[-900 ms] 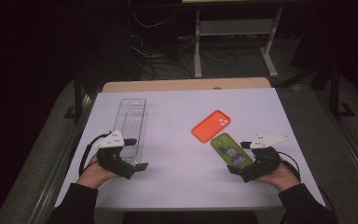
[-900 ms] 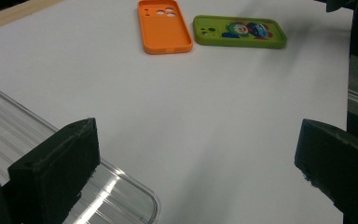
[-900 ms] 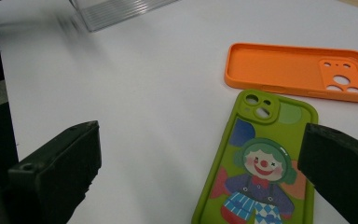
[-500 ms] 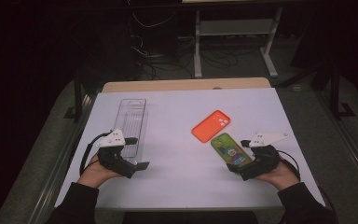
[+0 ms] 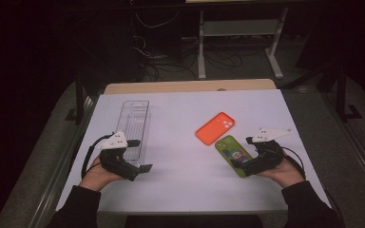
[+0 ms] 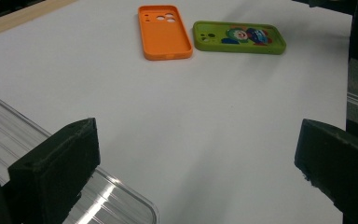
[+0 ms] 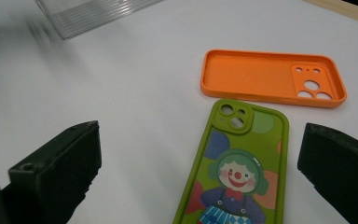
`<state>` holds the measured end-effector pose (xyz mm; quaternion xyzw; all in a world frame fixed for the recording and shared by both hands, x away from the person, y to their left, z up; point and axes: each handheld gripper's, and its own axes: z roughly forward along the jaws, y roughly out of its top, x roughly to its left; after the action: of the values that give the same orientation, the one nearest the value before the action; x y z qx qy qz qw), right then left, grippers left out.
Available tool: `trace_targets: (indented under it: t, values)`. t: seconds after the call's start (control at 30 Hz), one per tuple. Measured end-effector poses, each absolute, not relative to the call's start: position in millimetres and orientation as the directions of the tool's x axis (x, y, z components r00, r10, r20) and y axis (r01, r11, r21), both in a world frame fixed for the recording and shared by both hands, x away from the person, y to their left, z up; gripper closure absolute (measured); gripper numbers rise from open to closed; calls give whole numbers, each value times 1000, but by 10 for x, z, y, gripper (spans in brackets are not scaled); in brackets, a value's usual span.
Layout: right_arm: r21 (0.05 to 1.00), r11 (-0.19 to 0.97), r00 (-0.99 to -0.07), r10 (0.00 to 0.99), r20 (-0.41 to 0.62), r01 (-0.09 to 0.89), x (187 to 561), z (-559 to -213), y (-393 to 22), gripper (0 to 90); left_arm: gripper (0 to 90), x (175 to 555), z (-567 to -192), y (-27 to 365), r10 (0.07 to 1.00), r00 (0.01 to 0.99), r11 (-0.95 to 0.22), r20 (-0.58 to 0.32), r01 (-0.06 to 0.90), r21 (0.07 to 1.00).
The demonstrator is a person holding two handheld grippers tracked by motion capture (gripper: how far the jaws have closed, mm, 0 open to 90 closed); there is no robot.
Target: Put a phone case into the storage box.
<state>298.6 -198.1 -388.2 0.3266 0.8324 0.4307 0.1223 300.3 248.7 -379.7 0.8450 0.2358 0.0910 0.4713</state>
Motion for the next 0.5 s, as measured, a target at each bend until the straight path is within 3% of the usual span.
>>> trace_targets:
  t: [0.5]
  values:
    - [799, 402, -733, 677, 69, 447, 3117, -3786, -1968, 0, 0, 2999, -3805, 2466, 478, 875, -449, -70, 312, 837]
